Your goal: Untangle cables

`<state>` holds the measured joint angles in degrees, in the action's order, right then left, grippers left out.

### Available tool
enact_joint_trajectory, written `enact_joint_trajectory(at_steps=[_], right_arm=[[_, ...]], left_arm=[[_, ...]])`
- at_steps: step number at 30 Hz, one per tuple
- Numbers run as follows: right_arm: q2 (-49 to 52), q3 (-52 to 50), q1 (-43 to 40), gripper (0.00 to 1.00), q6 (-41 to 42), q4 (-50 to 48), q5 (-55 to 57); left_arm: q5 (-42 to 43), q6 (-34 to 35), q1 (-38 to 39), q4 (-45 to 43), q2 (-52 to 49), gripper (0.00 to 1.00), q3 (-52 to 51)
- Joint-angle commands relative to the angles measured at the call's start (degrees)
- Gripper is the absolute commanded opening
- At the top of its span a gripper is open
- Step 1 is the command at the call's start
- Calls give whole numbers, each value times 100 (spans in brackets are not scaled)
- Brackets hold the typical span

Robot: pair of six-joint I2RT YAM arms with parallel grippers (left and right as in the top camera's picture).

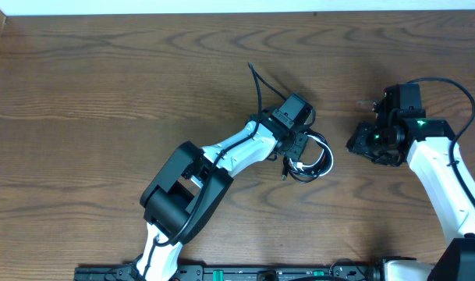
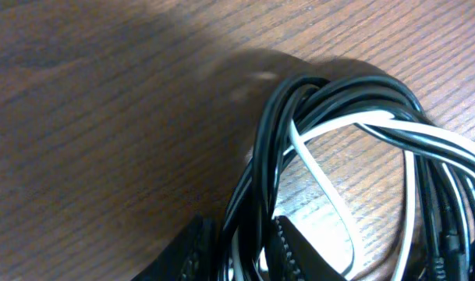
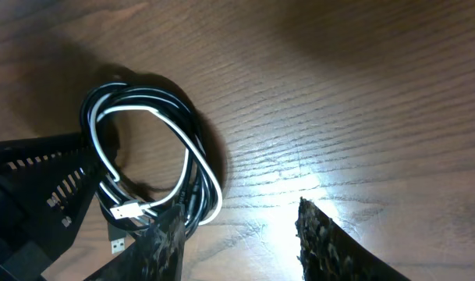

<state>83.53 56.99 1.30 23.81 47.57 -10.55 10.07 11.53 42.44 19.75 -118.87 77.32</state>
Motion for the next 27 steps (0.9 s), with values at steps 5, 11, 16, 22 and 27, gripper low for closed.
enact_joint_trajectory(at_steps=[5,11,16,22,27], right_arm=[[-28,42,-13,43,-76,46,-17],[-28,42,-13,43,-76,46,-17],[-28,42,-13,43,-76,44,-15],[-28,42,-13,43,-76,46,-17],[-28,42,-11,43,-76,-103,-291]], left_arm=[[-374,-181,-37,562,-33,36,149],[-682,256,-37,704,142,43,157],[-715,295,-42,535,9,43,155],[-706,295,-63,483,-116,28,151],[-319,293,-63,485,-109,7,153]])
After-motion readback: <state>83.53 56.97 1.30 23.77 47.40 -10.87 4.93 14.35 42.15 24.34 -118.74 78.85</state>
